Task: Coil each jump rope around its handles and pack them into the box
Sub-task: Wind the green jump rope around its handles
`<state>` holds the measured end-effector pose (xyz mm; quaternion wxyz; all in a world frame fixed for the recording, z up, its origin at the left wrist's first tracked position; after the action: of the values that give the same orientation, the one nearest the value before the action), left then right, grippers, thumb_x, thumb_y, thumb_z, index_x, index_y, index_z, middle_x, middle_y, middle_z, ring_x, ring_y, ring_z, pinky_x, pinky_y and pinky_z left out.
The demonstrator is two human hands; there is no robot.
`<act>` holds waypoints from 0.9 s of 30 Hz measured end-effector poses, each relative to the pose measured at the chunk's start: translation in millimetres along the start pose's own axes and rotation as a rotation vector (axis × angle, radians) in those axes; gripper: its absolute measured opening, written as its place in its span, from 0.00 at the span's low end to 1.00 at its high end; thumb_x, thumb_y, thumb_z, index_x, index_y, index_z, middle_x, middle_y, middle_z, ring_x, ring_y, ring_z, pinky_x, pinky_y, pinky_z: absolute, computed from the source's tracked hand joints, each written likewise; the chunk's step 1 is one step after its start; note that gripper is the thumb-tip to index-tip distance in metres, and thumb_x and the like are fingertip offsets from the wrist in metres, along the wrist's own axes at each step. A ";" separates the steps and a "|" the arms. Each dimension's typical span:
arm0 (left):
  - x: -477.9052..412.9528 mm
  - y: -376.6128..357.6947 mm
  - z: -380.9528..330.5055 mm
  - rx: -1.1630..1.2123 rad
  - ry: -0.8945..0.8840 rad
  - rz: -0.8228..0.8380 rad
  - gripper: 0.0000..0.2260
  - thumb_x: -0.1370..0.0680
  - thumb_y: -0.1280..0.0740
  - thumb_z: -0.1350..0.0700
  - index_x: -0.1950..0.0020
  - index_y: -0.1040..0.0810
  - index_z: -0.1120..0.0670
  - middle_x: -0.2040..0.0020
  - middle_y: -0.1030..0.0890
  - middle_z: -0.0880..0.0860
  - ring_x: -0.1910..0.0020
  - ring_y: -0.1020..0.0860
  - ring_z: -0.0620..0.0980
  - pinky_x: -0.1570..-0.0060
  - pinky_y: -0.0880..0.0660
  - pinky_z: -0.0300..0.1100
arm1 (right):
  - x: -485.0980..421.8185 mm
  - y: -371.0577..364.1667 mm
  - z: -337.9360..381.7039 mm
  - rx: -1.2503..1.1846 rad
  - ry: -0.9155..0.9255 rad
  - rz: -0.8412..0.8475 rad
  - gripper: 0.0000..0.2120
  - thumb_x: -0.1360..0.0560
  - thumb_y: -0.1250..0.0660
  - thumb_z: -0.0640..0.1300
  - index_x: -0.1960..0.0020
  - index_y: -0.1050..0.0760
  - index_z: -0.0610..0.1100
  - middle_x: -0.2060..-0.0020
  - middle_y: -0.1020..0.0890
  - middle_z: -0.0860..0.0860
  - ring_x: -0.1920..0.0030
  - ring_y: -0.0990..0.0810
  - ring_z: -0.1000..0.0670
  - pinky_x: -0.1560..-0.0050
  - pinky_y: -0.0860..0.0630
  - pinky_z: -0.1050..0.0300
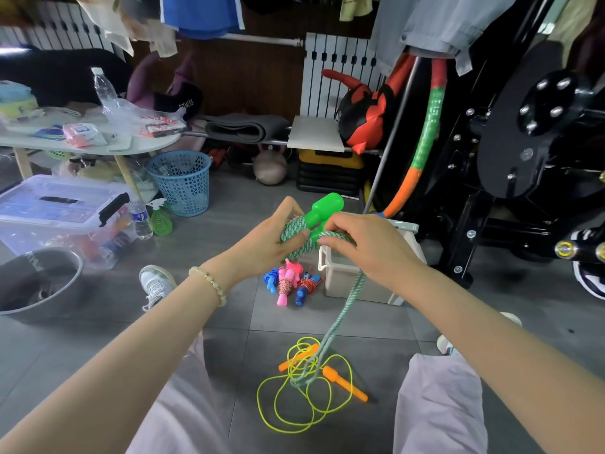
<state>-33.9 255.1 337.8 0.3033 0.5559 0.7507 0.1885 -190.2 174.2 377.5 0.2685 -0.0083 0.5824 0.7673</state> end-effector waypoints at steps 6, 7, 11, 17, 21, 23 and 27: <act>2.5 5.4 -2.3 -0.076 -0.025 0.070 0.10 0.22 0.35 0.52 0.51 0.37 0.50 0.58 0.23 0.54 0.67 0.25 0.51 0.61 0.23 0.54 | -0.8 10.1 9.0 0.213 0.002 0.055 0.13 0.22 0.41 0.55 0.50 0.27 0.45 0.61 0.25 0.53 0.61 0.29 0.51 0.64 0.42 0.54; 4.5 3.9 -3.7 -0.078 -0.025 0.085 0.13 0.24 0.33 0.51 0.51 0.37 0.50 0.57 0.23 0.54 0.66 0.25 0.52 0.60 0.24 0.54 | -1.9 9.9 6.8 0.153 -0.025 0.079 0.12 0.22 0.40 0.55 0.53 0.26 0.46 0.65 0.26 0.54 0.65 0.30 0.53 0.65 0.41 0.53; 9.9 -3.6 -10.3 -0.178 -0.031 0.079 0.22 0.32 0.26 0.42 0.56 0.38 0.47 0.62 0.22 0.47 0.66 0.26 0.50 0.62 0.26 0.51 | -7.1 0.8 -4.0 -0.027 -0.083 0.211 0.15 0.24 0.36 0.55 0.65 0.27 0.47 0.72 0.29 0.52 0.71 0.33 0.54 0.66 0.38 0.52; 11.6 -7.8 -9.8 -0.176 -0.033 0.097 0.22 0.34 0.25 0.39 0.57 0.34 0.48 0.63 0.22 0.48 0.64 0.25 0.50 0.59 0.25 0.52 | -8.2 8.8 -10.5 -0.231 -0.074 0.381 0.10 0.29 0.29 0.53 0.57 0.24 0.47 0.70 0.26 0.49 0.69 0.30 0.56 0.64 0.34 0.55; 14.1 -8.6 -10.5 -0.021 -0.022 0.137 0.19 0.34 0.23 0.44 0.56 0.30 0.49 0.60 0.22 0.44 0.60 0.24 0.47 0.54 0.26 0.45 | -11.1 18.1 -11.6 -0.265 -0.007 0.417 0.06 0.30 0.26 0.45 0.57 0.21 0.44 0.62 0.18 0.44 0.59 0.21 0.44 0.55 0.26 0.47; 14.3 -10.1 -13.1 0.041 -0.014 0.175 0.17 0.33 0.23 0.46 0.55 0.28 0.48 0.60 0.20 0.44 0.62 0.23 0.44 0.56 0.26 0.43 | -12.8 18.2 -12.4 -0.235 0.021 0.399 0.08 0.30 0.27 0.47 0.60 0.21 0.42 0.63 0.19 0.43 0.60 0.23 0.44 0.56 0.28 0.48; 16.8 -12.3 -21.3 0.049 -0.011 0.134 0.16 0.33 0.24 0.44 0.58 0.28 0.48 0.60 0.21 0.46 0.64 0.25 0.44 0.60 0.28 0.40 | -13.7 17.3 -11.0 -0.246 0.018 0.379 0.12 0.31 0.27 0.51 0.65 0.23 0.43 0.66 0.20 0.45 0.62 0.25 0.46 0.59 0.30 0.52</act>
<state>-60.2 268.4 341.9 0.2805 0.6132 0.7145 0.1867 -189.1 155.8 393.8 0.1112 0.0617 0.4780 0.8691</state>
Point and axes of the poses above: each hand's wrist, its own x-axis away from the middle knuckle, its own y-axis out of the back of the hand, z = x × y, the point moved 2 cm from there along -x, towards the middle knuckle
